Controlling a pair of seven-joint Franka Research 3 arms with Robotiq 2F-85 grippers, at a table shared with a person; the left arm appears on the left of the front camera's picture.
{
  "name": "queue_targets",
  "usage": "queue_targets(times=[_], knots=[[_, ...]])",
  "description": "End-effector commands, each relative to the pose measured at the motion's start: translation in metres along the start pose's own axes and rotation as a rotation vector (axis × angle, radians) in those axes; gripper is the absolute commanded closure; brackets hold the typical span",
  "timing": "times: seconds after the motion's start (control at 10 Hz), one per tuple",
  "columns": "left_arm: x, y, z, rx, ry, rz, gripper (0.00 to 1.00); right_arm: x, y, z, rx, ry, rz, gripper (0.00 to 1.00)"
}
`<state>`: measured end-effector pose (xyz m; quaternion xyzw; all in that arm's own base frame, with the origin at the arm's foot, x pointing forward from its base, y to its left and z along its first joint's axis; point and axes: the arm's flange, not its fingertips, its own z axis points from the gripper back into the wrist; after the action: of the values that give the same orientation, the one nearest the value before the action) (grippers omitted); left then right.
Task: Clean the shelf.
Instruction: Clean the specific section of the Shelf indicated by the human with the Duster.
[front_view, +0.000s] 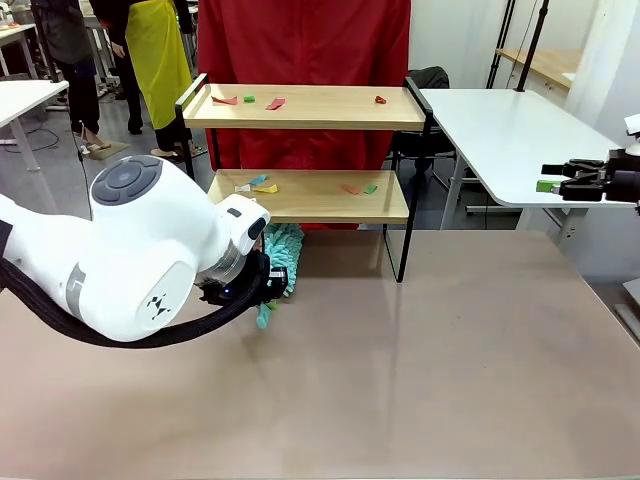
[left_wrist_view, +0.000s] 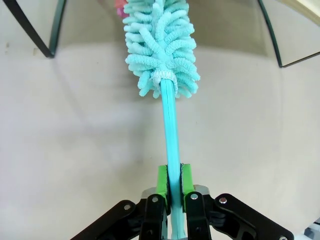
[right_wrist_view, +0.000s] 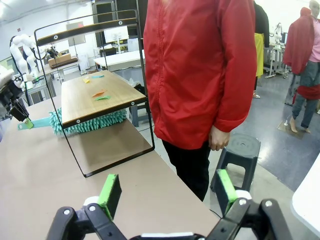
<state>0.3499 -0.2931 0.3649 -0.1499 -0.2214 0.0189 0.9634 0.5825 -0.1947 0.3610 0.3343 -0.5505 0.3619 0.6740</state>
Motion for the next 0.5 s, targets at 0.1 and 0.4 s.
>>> queue_targets(times=[0.1,0.4], knots=[[-0.007,-0.014,-0.001,0.068,0.004,0.015,0.87,0.009,0.001,-0.001,-0.014,0.009,-0.015,0.00],[-0.012,0.000,0.006,0.129,-0.025,0.020,0.87,0.009,0.001,-0.001,-0.014,0.009,-0.015,0.00]])
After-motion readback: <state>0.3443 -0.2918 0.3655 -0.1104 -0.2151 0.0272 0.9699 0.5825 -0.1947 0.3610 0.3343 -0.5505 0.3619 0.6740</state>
